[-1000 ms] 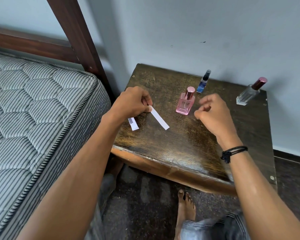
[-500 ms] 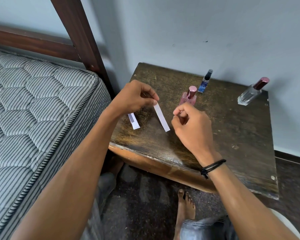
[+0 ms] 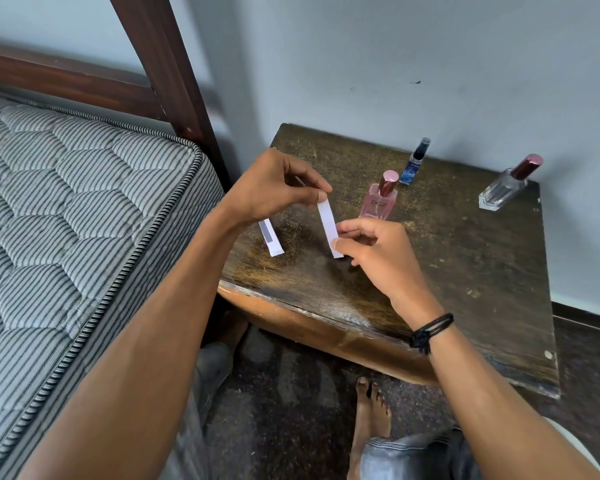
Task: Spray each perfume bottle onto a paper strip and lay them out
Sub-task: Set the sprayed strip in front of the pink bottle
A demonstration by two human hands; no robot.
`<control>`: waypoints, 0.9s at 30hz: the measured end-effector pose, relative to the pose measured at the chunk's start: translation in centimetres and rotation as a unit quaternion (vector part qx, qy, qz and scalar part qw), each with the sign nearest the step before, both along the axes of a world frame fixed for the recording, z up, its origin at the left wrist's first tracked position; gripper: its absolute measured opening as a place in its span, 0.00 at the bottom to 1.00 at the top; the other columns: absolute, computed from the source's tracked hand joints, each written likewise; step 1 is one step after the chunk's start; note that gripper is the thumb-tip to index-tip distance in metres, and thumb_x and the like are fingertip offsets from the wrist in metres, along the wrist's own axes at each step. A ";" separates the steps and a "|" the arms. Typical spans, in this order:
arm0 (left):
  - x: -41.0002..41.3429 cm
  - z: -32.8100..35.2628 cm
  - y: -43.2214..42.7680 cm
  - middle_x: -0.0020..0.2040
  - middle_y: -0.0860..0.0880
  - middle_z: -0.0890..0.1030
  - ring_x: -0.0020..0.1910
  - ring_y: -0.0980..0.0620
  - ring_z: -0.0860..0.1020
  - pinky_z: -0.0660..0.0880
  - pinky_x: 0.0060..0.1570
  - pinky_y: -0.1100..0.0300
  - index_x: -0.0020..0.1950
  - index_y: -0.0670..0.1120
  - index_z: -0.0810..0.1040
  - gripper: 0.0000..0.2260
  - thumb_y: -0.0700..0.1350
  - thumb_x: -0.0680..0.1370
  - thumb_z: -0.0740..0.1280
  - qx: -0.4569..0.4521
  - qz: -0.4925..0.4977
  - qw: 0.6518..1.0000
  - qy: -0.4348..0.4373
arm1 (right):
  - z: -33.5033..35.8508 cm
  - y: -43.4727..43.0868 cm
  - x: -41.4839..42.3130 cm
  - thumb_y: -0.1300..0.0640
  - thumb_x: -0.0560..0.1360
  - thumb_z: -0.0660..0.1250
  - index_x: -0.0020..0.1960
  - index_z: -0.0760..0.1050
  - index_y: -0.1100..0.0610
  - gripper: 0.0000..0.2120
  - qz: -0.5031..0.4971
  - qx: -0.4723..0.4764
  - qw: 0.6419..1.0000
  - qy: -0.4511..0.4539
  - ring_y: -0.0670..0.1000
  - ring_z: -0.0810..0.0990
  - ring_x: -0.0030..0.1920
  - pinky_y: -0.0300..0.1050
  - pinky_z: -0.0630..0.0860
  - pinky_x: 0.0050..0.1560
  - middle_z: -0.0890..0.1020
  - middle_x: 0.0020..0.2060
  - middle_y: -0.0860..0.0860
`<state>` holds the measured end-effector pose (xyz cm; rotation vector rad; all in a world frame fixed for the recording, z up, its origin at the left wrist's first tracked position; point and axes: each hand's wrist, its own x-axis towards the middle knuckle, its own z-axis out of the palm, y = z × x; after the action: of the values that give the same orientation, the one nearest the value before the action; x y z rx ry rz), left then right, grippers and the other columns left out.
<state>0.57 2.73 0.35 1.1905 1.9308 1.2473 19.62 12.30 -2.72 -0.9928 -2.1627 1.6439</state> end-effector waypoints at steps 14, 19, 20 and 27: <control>-0.6 0.9 -1.6 0.40 0.45 0.85 0.36 0.47 0.86 0.82 0.36 0.62 0.54 0.40 0.83 0.07 0.34 0.76 0.73 0.086 0.039 0.978 -0.186 | -0.2 -0.7 -0.9 0.67 0.74 0.75 0.51 0.82 0.61 0.06 -0.013 -0.078 0.983 0.164 0.52 0.85 0.41 0.40 0.77 0.36 0.88 0.42 0.54; -0.6 1.1 -1.9 0.42 0.47 0.82 0.35 0.48 0.86 0.82 0.35 0.61 0.57 0.41 0.82 0.08 0.35 0.78 0.69 0.090 0.033 0.973 -0.210 | -0.3 -1.1 -1.2 0.67 0.75 0.75 0.50 0.82 0.61 0.06 -0.007 -0.062 0.975 0.212 0.52 0.84 0.37 0.40 0.78 0.36 0.87 0.40 0.56; -0.6 1.2 -2.0 0.42 0.47 0.81 0.35 0.48 0.86 0.83 0.35 0.61 0.57 0.41 0.81 0.08 0.35 0.79 0.69 0.091 0.029 0.972 -0.214 | -0.3 -1.2 -1.2 0.67 0.75 0.75 0.50 0.82 0.61 0.06 -0.007 -0.060 0.975 0.216 0.52 0.84 0.37 0.41 0.78 0.37 0.87 0.40 0.56; -0.3 1.4 -1.9 0.45 0.48 0.79 0.36 0.46 0.86 0.84 0.35 0.56 0.59 0.43 0.78 0.09 0.35 0.80 0.67 0.097 -0.009 0.971 -0.216 | -0.8 -1.2 -1.6 0.68 0.75 0.74 0.49 0.82 0.60 0.06 -0.002 -0.060 0.972 0.228 0.52 0.84 0.38 0.42 0.80 0.40 0.86 0.39 0.56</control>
<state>0.24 0.79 1.70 0.9258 1.5020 1.5651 17.99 11.14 -3.55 -0.5708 -1.7722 1.8056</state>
